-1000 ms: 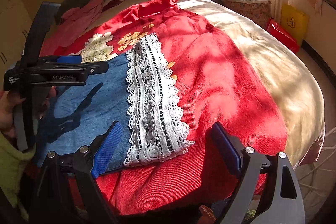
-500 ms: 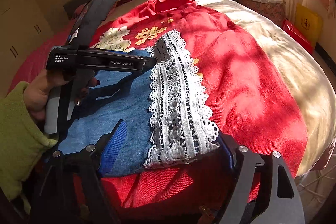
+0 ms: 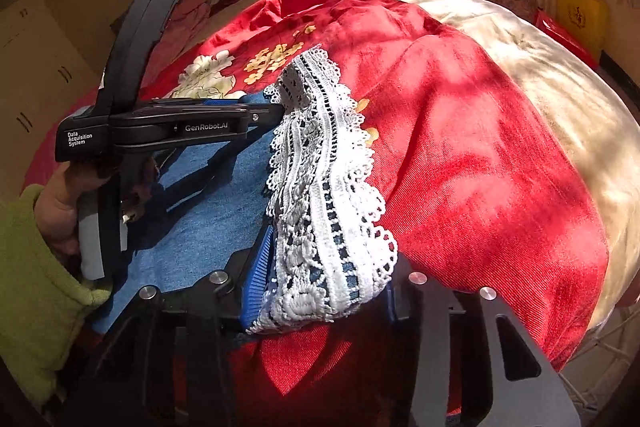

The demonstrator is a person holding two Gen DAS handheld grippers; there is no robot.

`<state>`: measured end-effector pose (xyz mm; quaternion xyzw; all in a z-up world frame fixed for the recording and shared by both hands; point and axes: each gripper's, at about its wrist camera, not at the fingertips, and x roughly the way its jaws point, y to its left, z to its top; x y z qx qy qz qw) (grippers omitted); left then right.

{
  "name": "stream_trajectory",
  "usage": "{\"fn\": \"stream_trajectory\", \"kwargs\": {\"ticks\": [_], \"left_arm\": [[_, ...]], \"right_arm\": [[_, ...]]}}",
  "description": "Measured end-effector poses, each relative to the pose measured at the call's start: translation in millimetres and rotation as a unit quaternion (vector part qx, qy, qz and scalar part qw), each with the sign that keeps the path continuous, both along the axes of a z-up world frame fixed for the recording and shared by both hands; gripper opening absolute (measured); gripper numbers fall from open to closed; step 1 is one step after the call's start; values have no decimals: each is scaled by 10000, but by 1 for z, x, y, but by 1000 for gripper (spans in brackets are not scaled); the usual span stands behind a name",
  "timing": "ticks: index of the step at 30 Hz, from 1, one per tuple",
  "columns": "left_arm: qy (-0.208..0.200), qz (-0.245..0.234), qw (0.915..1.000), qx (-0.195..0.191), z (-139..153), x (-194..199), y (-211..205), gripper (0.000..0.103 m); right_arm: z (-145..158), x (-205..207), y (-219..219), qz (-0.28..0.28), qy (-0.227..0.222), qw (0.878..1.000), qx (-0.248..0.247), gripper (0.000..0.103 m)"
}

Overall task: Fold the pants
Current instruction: 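Grasp the lace-hemmed leg end with the left gripper while the right gripper grasps beside it, then lift the lace-hemmed end with both grippers and fold it over the denim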

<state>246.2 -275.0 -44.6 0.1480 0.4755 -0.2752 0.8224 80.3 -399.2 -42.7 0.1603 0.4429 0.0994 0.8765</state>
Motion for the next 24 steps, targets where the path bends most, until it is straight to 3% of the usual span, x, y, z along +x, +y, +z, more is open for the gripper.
{"fn": "stream_trajectory", "kwargs": {"ticks": [2, 6, 14, 24], "left_arm": [[-120, 6, 9998, 136, 2, -5, -3, 18], [-152, 46, 9998, 88, 9, -10, 2, 8], [-274, 191, 9989, -344, 37, -21, 25, 5], [-540, 594, 9930, -867, 75, -43, 82, 5]], "right_arm": [[5, -3, 2, 66, -119, 9999, -19, 33], [12, -9, 4, 125, -253, 9996, 27, 32], [36, -19, 15, 260, -531, 9981, 165, 31], [77, -32, 55, 703, -985, 9926, -71, 31]]}}
